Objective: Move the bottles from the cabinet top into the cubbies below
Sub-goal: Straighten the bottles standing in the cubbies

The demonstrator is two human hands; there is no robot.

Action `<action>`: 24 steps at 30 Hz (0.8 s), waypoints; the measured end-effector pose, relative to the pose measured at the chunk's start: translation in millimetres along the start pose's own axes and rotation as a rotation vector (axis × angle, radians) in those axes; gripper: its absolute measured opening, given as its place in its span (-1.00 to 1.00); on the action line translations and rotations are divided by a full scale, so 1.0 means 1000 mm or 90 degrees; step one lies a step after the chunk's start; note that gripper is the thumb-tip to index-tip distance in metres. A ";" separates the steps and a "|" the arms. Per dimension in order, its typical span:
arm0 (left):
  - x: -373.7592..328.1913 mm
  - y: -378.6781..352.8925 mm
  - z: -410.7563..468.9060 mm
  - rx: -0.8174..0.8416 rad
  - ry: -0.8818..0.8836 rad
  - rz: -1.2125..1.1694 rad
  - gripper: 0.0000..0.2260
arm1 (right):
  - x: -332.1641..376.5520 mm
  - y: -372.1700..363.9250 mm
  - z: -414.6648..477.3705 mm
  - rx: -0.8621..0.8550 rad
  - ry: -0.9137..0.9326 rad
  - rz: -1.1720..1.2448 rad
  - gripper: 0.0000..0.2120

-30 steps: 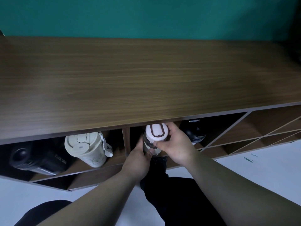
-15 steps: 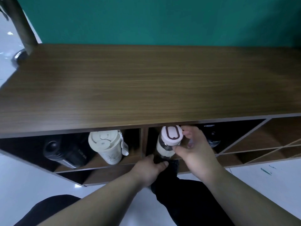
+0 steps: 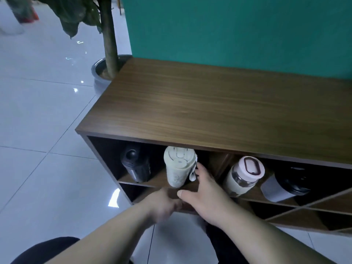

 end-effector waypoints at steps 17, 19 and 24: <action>0.012 0.039 0.032 -0.158 -0.006 -0.030 -0.11 | 0.026 -0.014 0.058 -0.162 -0.020 0.161 -0.29; 0.008 0.038 0.032 -0.158 -0.023 -0.027 -0.33 | 0.024 -0.015 0.062 -0.168 -0.017 0.152 -0.30; 0.007 0.040 0.034 -0.188 -0.020 0.030 -0.47 | 0.022 -0.015 0.063 -0.161 -0.014 0.153 -0.30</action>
Point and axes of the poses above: each hand's wrist, its own z-axis towards the middle knuckle, its own y-axis out of the back of the hand, x = y × z, the point moved 5 cm from there along z, towards the middle knuckle, and after that the axes turned 12 degrees about -y, right-handed, at the moved point
